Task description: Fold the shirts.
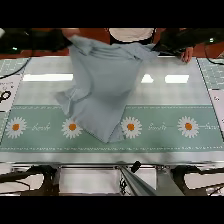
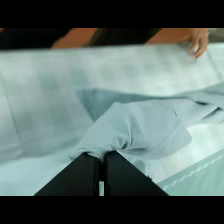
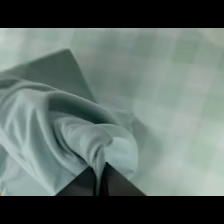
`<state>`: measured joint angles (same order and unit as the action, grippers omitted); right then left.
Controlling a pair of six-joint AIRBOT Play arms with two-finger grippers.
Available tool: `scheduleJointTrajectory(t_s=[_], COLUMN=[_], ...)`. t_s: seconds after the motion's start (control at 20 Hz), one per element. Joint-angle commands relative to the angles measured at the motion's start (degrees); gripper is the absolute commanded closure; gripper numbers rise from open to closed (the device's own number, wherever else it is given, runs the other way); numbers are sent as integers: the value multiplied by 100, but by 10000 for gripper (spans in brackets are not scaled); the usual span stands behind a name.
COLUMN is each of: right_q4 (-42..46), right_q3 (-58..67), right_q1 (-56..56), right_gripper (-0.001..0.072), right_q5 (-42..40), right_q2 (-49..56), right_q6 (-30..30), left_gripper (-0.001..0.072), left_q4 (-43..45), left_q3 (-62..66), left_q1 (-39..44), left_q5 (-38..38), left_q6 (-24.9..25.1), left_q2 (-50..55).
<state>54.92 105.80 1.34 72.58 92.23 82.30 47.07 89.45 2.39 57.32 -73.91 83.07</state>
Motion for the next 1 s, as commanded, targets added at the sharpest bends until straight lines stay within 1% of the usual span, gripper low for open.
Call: scheduleJointTrajectory(t_s=[0.0, 0.05, 0.15, 0.25, 0.3, 0.35, 0.4, 0.5, 0.55, 0.6, 0.65, 0.7, 0.8, 0.85, 0.95], right_q4=[28, 28, 15, 13, 9, 9, 9, 170, 417, 621, 859, 1082, 1443, 1510, 1508], right_q3=[2, 2, 2, 2, 2, 2, 2, 2, 2, 2, 2, 2, 2, 2, 2], right_q1=[26, 26, 26, 24, 26, 26, 26, 26, 26, 26, 26, 26, 26, 26, 26], right_gripper=[691, 691, 691, 691, 691, 691, 691, 691, 691, 690, 690, 690, 690, 690, 690], right_q5=[-446, -367, -271, -234, -210, -153, -31, 358, 540, 721, 887, 1001, 1086, 1084, 1049], right_q2=[682, 800, 898, 852, 815, 789, 776, 778, 778, 778, 778, 778, 780, 778, 785], right_q6=[-28, -31, -33, -55, -59, -59, -79, -157, -157, -157, -157, -160, -164, -166, -181], left_gripper=[681, 681, 577, 543, 355, 94, 1, 2, 3, 3, 3, 3, 3, 4, 3], left_q4=[-129, -170, -186, -186, -181, -181, -181, -173, -142, -66, 98, 262, 289, 267, -50], left_q3=[0, 0, 9, 79, 190, 326, 490, 590, 544, 334, 11, -494, -1888, -2712, -4240], left_q1=[13, 13, -22, -205, -350, -522, -745, -1141, -1255, -1300, -1303, -1270, -1150, -1069, -885], left_q5=[529, 793, 1311, 1655, 1847, 2122, 2529, 3303, 3585, 3788, 3827, 3716, 3202, 2876, 2365], left_q6=[-219, -317, -439, -442, -577, -920, -1176, -1384, -1357, -1270, -1270, -1226, -1058, -1058, -1058], left_q2=[1067, 1270, 1537, 1521, 1484, 1469, 1462, 1300, 1137, 852, 522, 90, -870, -1368, -2166])
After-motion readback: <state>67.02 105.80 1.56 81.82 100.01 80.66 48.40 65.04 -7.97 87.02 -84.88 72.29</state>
